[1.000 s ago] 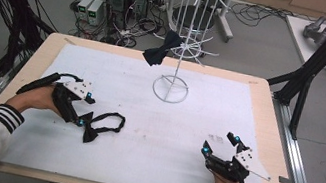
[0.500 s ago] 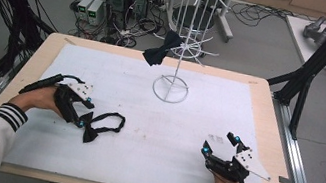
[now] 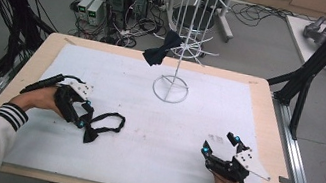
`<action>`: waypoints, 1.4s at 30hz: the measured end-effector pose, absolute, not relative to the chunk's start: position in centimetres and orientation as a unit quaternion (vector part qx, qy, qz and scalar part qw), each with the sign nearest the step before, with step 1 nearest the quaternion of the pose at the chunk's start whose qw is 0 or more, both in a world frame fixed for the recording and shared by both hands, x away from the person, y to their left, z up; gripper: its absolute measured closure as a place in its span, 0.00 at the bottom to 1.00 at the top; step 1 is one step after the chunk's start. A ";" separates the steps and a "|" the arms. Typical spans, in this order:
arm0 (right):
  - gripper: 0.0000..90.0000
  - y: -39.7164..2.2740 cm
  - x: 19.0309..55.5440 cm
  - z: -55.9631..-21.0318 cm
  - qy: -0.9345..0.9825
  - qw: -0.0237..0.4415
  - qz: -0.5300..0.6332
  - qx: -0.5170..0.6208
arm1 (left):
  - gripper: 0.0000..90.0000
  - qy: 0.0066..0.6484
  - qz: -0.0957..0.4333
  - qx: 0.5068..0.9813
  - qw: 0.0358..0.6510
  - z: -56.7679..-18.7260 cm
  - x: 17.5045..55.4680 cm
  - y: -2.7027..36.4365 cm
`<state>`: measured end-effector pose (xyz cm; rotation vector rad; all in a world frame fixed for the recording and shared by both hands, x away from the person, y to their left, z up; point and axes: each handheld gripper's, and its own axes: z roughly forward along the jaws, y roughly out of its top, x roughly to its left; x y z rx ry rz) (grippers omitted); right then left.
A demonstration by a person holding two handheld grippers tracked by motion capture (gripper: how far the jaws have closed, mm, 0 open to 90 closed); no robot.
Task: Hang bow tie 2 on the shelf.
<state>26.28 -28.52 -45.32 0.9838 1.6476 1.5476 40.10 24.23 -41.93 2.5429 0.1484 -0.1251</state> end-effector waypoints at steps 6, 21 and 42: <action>0.10 -28.5 26.3 -45.3 0.631 0.332 0.592 0.376 | 0.47 0.060 -0.055 0.953 0.291 -41.9 40.0 24.4; 0.10 -28.5 26.3 -45.3 0.631 0.332 0.592 0.376 | 0.94 0.056 -0.038 0.955 0.288 -41.5 39.5 25.1; 0.10 -28.6 26.3 -45.3 0.629 0.332 0.593 0.377 | 0.96 0.118 -0.001 0.942 0.314 -40.7 39.2 25.9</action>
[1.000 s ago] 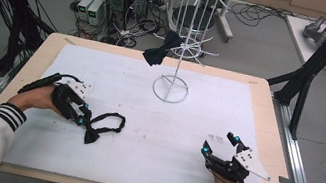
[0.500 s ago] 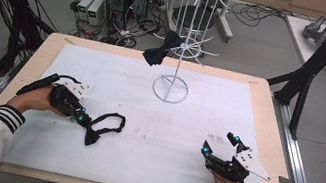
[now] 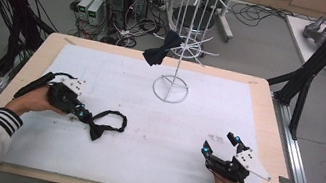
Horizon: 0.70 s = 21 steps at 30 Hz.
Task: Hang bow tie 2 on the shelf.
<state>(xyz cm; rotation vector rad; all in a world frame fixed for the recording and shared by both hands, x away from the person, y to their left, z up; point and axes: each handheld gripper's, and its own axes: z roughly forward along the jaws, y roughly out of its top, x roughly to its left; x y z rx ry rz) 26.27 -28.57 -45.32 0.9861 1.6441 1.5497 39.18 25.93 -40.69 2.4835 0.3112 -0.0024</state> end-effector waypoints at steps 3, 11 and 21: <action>0.10 -28.6 26.3 -45.3 0.629 0.333 0.593 0.378 | 0.96 0.126 0.006 0.928 0.350 -40.3 38.9 26.2; 0.10 -28.6 26.4 -45.3 0.630 0.332 0.591 0.378 | 0.96 0.149 0.032 0.906 0.394 -39.7 38.4 26.6; 0.10 -28.3 26.8 -44.6 0.650 0.310 0.578 0.385 | 0.96 0.158 0.043 0.874 0.458 -38.6 38.1 26.2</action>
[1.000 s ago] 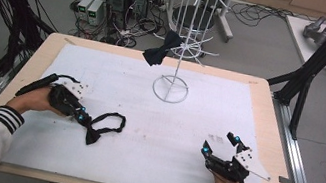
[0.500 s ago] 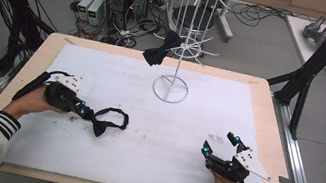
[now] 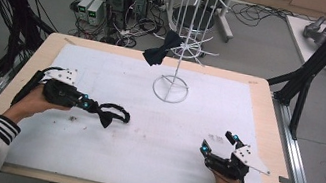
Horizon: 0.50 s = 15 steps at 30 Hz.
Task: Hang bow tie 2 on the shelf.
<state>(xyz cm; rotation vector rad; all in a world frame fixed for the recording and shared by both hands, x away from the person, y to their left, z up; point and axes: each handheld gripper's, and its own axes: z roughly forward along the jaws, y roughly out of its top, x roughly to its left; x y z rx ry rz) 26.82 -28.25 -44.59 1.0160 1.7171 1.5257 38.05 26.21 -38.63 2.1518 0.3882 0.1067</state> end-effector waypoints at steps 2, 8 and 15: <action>0.10 -28.2 26.9 -44.2 0.651 0.308 0.578 0.384 | 0.96 0.157 0.050 0.868 0.469 -38.4 38.0 26.0; 0.10 -28.3 27.3 -42.5 0.651 0.289 0.591 0.380 | 0.96 0.155 0.059 0.851 0.498 -37.7 37.7 25.1; 0.10 -28.2 27.7 -41.0 0.654 0.278 0.599 0.369 | 0.96 0.164 0.075 0.832 0.525 -36.8 37.3 24.6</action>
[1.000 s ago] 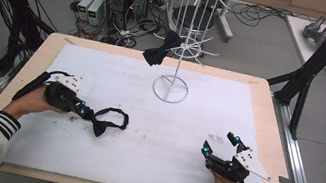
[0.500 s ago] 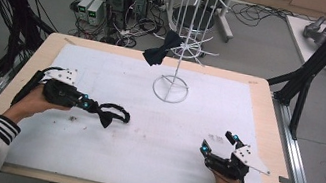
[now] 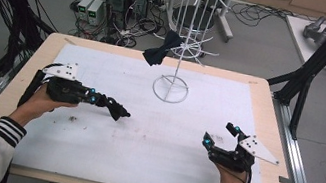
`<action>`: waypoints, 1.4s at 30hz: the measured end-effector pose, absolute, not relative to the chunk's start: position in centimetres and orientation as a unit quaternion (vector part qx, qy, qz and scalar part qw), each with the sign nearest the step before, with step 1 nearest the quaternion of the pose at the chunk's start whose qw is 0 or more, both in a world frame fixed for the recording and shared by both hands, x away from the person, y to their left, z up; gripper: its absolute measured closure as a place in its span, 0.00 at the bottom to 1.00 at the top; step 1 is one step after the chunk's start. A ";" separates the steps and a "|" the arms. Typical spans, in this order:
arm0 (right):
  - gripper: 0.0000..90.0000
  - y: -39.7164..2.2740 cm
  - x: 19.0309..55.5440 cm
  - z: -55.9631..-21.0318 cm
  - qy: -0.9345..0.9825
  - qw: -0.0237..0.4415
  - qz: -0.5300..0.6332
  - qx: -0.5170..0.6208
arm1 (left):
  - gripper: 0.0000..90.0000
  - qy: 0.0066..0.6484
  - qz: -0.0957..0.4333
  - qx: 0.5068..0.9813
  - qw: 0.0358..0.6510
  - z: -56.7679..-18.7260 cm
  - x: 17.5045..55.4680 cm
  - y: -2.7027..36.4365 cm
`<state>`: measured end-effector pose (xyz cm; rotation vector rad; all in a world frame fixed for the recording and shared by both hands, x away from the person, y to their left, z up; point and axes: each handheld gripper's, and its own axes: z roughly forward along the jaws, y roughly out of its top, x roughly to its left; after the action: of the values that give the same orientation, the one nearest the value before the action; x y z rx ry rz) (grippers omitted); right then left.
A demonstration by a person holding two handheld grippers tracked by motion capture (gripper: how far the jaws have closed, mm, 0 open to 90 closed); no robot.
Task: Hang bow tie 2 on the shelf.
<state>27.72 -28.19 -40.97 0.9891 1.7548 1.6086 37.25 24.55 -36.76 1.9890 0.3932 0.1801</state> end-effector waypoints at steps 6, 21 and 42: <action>0.10 -27.6 27.9 -39.5 0.662 0.255 0.611 0.351 | 0.96 0.179 0.093 0.816 0.542 -35.9 36.8 23.9; 0.10 -25.2 29.3 -37.2 0.703 0.198 0.614 0.299 | 0.96 0.200 0.113 0.793 0.564 -35.1 36.6 21.5; 0.10 -20.3 31.6 -34.1 0.736 0.116 0.623 0.240 | 0.96 0.196 0.124 0.775 0.588 -33.9 36.1 17.2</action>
<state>31.57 -20.28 -34.14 0.7030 2.1549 1.8237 36.13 17.20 -33.93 1.8047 0.4565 0.2891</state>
